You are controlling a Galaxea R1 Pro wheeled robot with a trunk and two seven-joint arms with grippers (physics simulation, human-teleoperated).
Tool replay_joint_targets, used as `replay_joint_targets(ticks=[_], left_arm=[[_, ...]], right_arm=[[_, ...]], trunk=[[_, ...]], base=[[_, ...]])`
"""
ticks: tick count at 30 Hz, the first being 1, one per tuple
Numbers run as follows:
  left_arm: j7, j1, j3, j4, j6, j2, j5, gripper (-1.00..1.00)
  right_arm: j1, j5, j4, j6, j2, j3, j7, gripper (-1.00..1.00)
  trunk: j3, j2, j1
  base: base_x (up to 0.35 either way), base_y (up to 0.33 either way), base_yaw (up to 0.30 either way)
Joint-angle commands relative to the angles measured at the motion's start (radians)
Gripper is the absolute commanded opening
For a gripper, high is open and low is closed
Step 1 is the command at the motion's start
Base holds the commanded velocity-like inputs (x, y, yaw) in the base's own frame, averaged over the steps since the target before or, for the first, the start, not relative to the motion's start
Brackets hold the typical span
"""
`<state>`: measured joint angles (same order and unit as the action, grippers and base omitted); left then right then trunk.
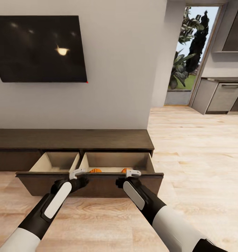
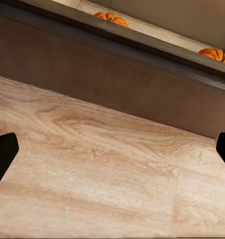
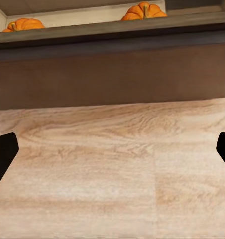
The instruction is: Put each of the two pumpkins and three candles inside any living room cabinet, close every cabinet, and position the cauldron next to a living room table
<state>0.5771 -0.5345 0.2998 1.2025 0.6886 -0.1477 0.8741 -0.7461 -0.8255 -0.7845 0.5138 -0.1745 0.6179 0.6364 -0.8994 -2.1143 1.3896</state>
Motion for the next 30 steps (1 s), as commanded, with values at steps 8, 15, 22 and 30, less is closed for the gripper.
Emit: replay_joint_targets(ticks=[8, 15, 22, 30], left_arm=[[0.010, -0.001, 0.003, 0.002, 0.000, -0.001, 0.011, 1.00], [0.010, -0.001, 0.004, 0.004, -0.003, -0.001, 0.008, 1.00], [0.010, -0.001, 0.008, 0.005, -0.003, -0.001, 0.007, 1.00], [0.010, -0.001, 0.013, 0.005, -0.003, 0.001, -0.001, 1.00]], right_arm=[[-0.001, -0.006, -0.001, 0.002, 0.000, 0.003, 0.007, 1.00], [-0.001, -0.006, -0.001, 0.002, 0.000, 0.002, 0.006, 1.00], [-0.001, -0.006, -0.001, 0.002, 0.000, 0.002, 0.006, 1.00], [-0.001, -0.006, 0.000, 0.002, 0.000, 0.002, 0.006, 1.00]], trunk=[[-0.026, -0.057, 0.030], [-0.048, -0.106, 0.057], [-0.070, -0.155, 0.084], [-0.095, -0.211, 0.115]], base=[[-0.138, 0.000, 0.000], [-0.004, 0.000, 0.000], [0.000, 0.000, 0.000], [0.000, 0.000, 0.000]])
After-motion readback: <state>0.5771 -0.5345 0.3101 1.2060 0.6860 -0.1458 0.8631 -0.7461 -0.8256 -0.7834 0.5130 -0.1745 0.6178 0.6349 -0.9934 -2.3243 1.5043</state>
